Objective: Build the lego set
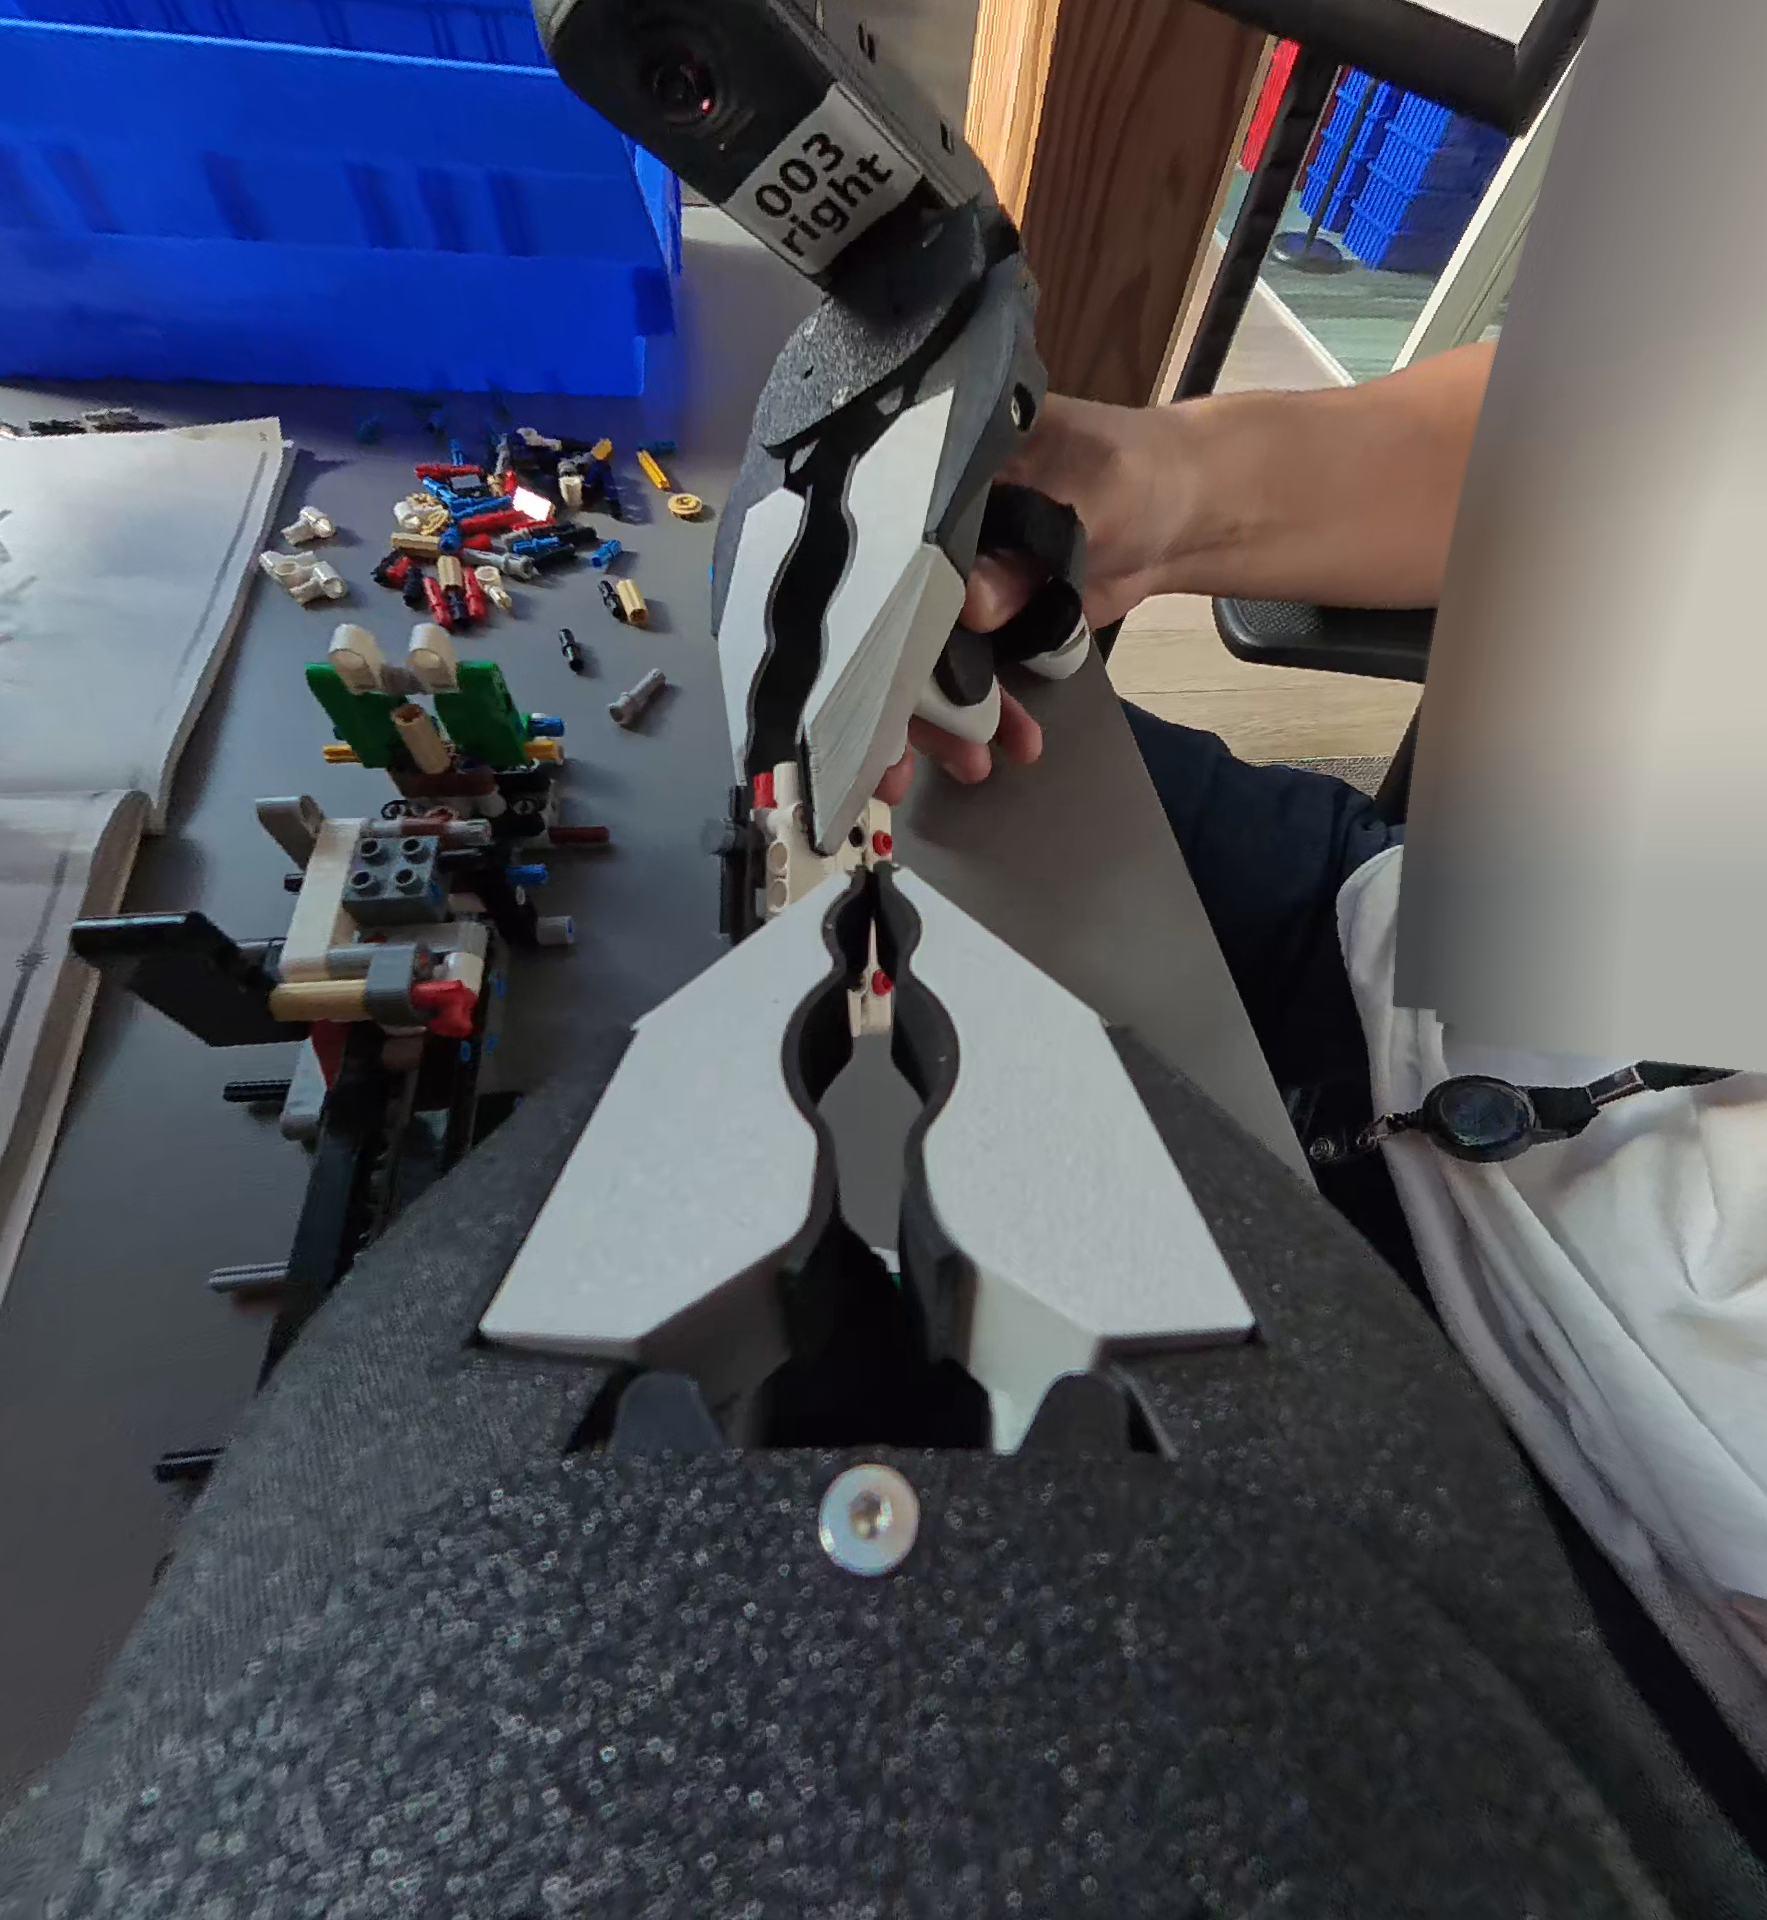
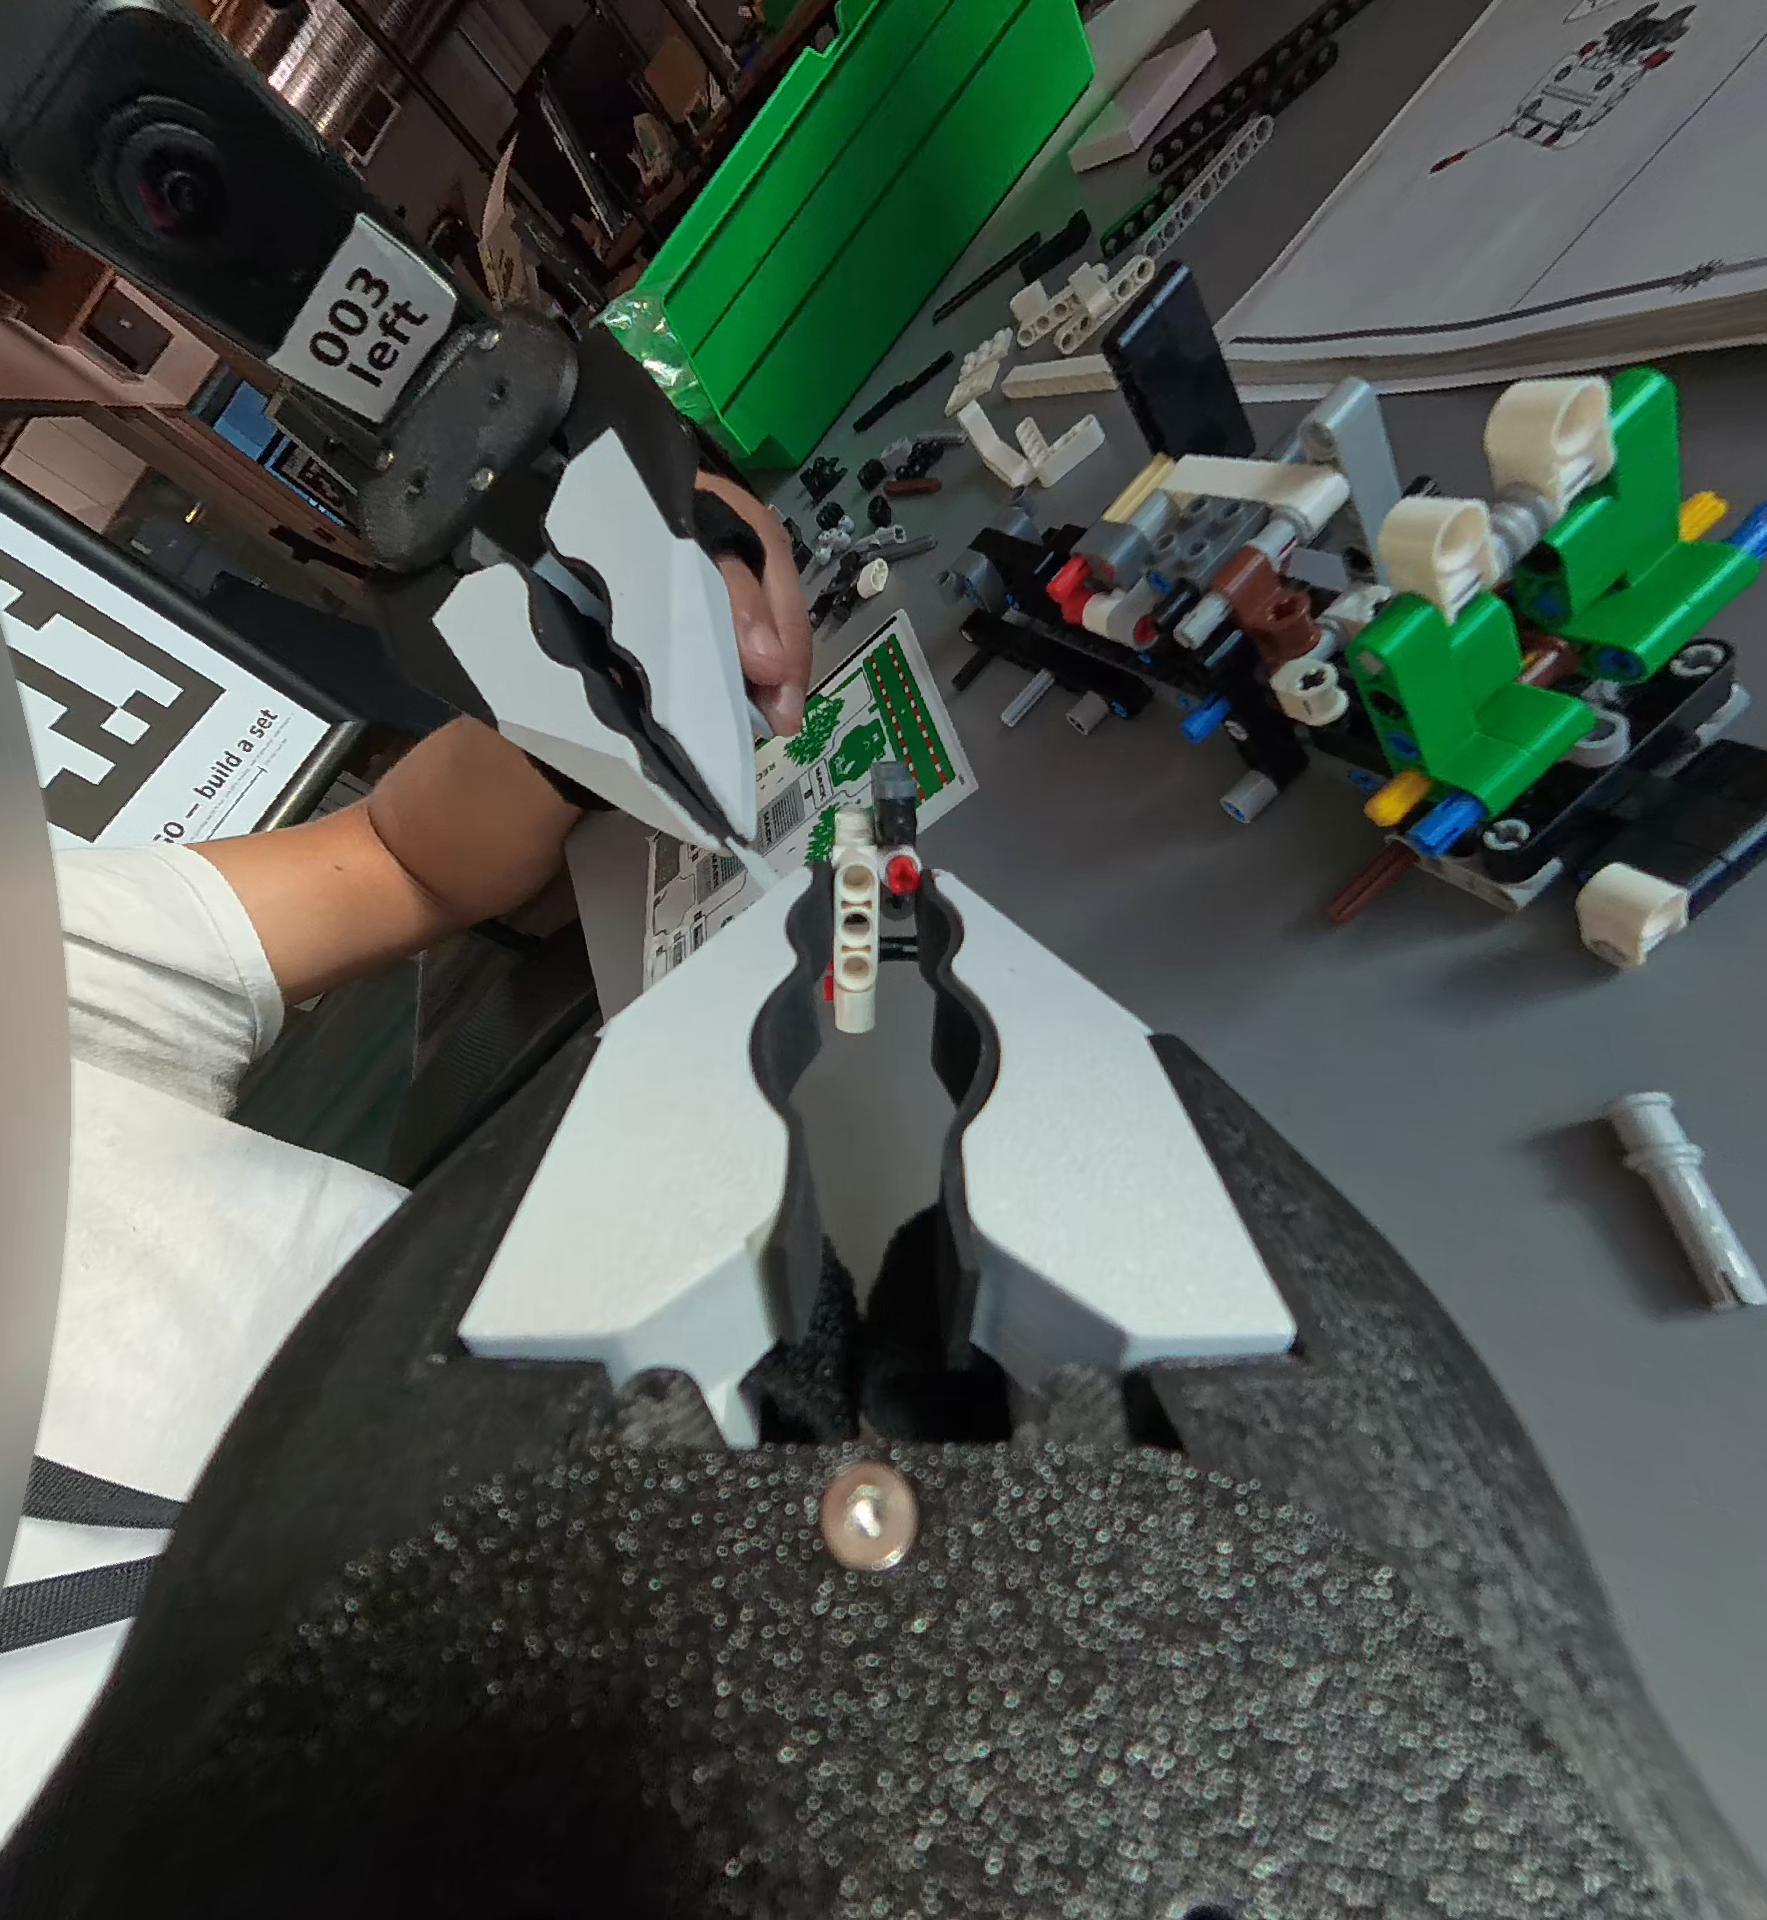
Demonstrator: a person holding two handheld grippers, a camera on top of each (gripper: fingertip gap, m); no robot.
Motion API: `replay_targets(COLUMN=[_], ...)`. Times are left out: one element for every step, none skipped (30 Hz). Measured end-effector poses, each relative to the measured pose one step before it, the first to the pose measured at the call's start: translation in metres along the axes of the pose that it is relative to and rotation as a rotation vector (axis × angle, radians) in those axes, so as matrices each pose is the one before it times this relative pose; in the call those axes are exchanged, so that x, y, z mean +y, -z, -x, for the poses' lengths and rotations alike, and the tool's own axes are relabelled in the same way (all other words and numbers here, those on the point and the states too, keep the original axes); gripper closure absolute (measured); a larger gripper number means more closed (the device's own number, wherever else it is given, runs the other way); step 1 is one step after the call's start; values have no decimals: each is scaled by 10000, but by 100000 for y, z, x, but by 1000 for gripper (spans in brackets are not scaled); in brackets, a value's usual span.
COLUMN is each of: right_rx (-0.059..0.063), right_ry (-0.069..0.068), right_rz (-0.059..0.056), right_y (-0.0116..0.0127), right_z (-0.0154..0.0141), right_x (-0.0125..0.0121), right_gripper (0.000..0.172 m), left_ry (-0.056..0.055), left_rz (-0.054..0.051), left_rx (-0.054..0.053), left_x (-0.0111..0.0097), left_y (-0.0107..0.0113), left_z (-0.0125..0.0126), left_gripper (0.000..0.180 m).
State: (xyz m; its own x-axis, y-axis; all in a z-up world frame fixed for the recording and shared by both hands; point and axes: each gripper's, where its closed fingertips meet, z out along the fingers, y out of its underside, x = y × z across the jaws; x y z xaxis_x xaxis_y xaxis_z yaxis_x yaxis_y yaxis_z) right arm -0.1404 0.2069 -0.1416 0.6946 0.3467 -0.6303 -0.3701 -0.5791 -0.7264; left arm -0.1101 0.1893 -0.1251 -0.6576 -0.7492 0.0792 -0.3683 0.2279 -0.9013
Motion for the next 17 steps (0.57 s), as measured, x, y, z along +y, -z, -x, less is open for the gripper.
replay_targets(right_rx=[49,45,27,31,38,8,6,8,-15,-23,5,8,-10,-4,28,14,-18], right_ry=[-33,-25,-29,-20,-18,5,0,-22,-16,-19,-35,-35,-30,-19,-19,0,5], right_rz=[4,43,77,27,13,28,-7,1,27,20,17,4,28,12,-14,-2,31], right_y=[-67,-38,-51,-39,-2,-7,3,30,-1,-12,7,11,-8,-21,-15,-22,-14], right_z=[-98,-101,-51,-50,-60,-27,-25,-47,0,33,-9,-37,-2,-13,-52,-19,29], right_x=[-12,26,105,37,10,45,7,10,14,34,12,6,8,3,-33,-12,49], right_gripper=[158,158,158,158,158,158,158,158,158,158,158,158,158,158,158,158,158], left_ry=[-12,-58,-41,-56,-78,-49,-34,-24,-37,-49,-51,-62,-88,-90,-132,-148,-113], left_rz=[80,86,77,27,30,58,25,35,18,-2,-13,-54,-44,31,44,52,32], left_rx=[-44,-17,62,-11,-33,6,-19,-17,-33,-36,0,8,5,-39,-74,-11,-20], left_x=[229,225,177,81,78,112,84,104,70,38,8,-79,-73,37,62,66,29], left_y=[-105,-120,-132,-108,-100,-82,-63,-43,-10,10,18,62,52,29,13,-14,-41], left_z=[142,35,-114,-29,-12,-31,31,36,75,73,16,-8,-35,34,62,-67,-66], left_gripper=[180,180,180,180,180,180,180,180,180,180,180,180,180,180,180,180,180])
